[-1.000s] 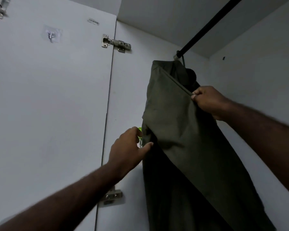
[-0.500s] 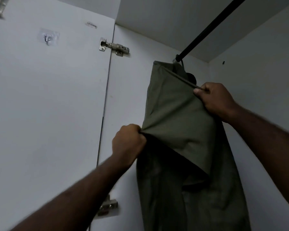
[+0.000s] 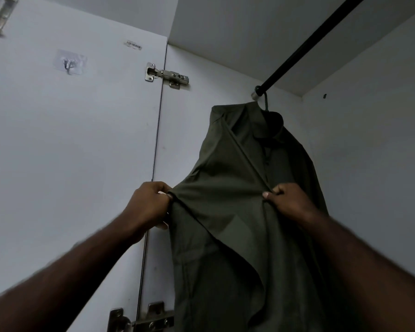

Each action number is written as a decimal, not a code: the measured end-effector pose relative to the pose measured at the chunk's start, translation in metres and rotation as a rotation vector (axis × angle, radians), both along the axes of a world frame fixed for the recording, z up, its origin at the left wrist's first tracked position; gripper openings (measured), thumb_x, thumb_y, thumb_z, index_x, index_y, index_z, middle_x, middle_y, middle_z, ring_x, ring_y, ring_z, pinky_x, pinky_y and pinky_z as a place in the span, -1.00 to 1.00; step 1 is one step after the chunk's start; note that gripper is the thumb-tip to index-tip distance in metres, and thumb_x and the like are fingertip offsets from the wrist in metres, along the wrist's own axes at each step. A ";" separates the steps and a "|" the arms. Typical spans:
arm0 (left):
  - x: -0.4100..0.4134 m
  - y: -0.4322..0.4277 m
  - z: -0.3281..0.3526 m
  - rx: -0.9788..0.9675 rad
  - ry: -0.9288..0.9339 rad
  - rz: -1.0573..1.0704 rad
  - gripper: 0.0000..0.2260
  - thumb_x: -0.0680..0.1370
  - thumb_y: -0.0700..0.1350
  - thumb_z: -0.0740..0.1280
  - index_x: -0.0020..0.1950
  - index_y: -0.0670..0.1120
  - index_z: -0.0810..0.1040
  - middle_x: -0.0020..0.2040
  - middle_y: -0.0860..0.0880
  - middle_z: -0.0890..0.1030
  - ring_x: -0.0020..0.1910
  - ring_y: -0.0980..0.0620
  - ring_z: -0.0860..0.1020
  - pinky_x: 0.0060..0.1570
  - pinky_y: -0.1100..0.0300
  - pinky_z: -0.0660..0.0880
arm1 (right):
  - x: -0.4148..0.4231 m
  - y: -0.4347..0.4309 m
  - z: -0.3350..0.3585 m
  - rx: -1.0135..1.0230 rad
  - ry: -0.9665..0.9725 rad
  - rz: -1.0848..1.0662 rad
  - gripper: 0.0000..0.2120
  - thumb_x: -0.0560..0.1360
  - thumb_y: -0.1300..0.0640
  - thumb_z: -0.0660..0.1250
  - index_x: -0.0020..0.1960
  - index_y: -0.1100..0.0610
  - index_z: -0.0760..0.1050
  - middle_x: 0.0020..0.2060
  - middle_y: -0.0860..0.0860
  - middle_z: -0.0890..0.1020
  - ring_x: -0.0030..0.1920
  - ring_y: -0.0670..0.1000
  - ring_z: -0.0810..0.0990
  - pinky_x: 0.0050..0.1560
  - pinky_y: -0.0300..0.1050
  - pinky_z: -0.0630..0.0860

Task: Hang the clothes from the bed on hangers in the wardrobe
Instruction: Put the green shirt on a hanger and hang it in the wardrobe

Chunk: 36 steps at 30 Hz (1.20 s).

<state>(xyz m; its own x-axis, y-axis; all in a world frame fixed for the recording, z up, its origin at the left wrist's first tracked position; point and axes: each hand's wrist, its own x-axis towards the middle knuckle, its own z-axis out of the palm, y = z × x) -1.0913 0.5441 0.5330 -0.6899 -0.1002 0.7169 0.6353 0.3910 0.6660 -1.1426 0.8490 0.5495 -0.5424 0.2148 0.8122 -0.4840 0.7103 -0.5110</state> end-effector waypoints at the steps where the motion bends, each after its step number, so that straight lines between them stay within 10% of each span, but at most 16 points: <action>1: 0.000 -0.002 0.003 0.007 0.006 0.038 -0.84 0.52 -0.31 0.21 -0.15 -0.19 0.58 -0.23 -0.24 0.65 -0.41 -0.11 0.61 -0.46 0.16 0.48 | -0.003 0.000 -0.003 -0.039 -0.003 0.020 -0.71 0.51 0.09 0.43 -0.24 0.30 0.54 -0.39 0.11 0.52 -0.35 0.02 0.45 -0.35 -0.17 0.28; 7: 0.011 0.032 0.038 -0.299 0.656 0.435 -0.90 0.51 -0.06 0.29 -0.01 0.01 0.56 -0.08 0.06 0.62 -0.09 -0.01 0.58 -0.05 0.07 0.51 | -0.018 -0.015 -0.003 -0.346 0.102 0.328 -0.68 0.54 0.04 0.39 -0.21 0.29 0.58 -0.30 0.19 0.65 -0.26 0.04 0.54 -0.21 -0.13 0.43; 11: -0.015 0.088 0.068 -0.835 0.683 0.540 -0.64 0.59 0.15 0.18 0.26 -0.04 0.45 0.21 -0.07 0.49 0.22 -0.08 0.44 0.19 0.00 0.42 | -0.026 -0.026 -0.007 -0.335 0.044 0.416 -0.57 0.58 -0.07 0.30 -0.10 0.32 0.63 -0.20 0.19 0.70 -0.20 0.02 0.63 -0.14 -0.14 0.50; 16: -0.074 0.105 0.084 -1.159 0.600 0.790 -0.32 0.57 0.35 0.04 0.57 -0.03 0.12 0.58 -0.20 0.00 0.56 -0.19 -0.06 0.47 -0.24 -0.11 | -0.033 -0.037 -0.012 -0.036 0.243 -0.322 -0.83 0.47 0.02 0.45 -0.16 0.05 0.48 -0.20 0.00 0.59 -0.15 0.03 0.56 -0.16 -0.11 0.45; 23: -0.120 0.091 0.075 -1.275 0.676 0.826 -0.28 0.51 0.37 -0.15 0.59 0.06 -0.11 0.58 -0.23 -0.21 0.55 -0.23 -0.24 0.38 -0.31 -0.36 | -0.071 -0.097 -0.026 -0.001 0.557 -0.086 -0.72 0.43 0.40 0.28 -0.14 0.01 0.47 -0.13 -0.08 0.50 -0.17 -0.10 0.49 -0.13 -0.29 0.36; 28: -0.124 0.088 0.084 -1.319 0.731 0.805 -0.31 0.54 0.38 -0.13 0.59 0.09 -0.10 0.58 -0.21 -0.19 0.56 -0.20 -0.22 0.42 -0.34 -0.31 | -0.109 -0.105 -0.048 -0.028 0.605 -0.100 -0.45 0.52 -0.13 0.05 0.40 0.08 0.45 0.40 -0.03 0.43 0.42 -0.04 0.33 0.34 -0.22 0.26; 36: -0.124 0.078 0.092 -1.297 0.836 0.808 -0.23 0.49 0.46 -0.06 0.59 0.10 -0.05 0.60 -0.14 -0.08 0.58 -0.13 -0.13 0.46 -0.26 -0.25 | -0.142 -0.070 -0.150 0.064 0.551 -0.327 -0.33 0.56 -0.38 -0.15 0.59 -0.13 -0.05 0.59 -0.16 0.01 0.55 -0.21 -0.08 0.45 -0.26 -0.05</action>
<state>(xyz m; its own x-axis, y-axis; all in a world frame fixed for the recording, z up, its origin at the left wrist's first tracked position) -1.2156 0.6220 0.6253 -0.1933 0.6760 0.7111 0.0077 0.7258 -0.6879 -1.2844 0.7789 0.3993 0.0437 0.2406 0.9696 -0.4168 0.8864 -0.2012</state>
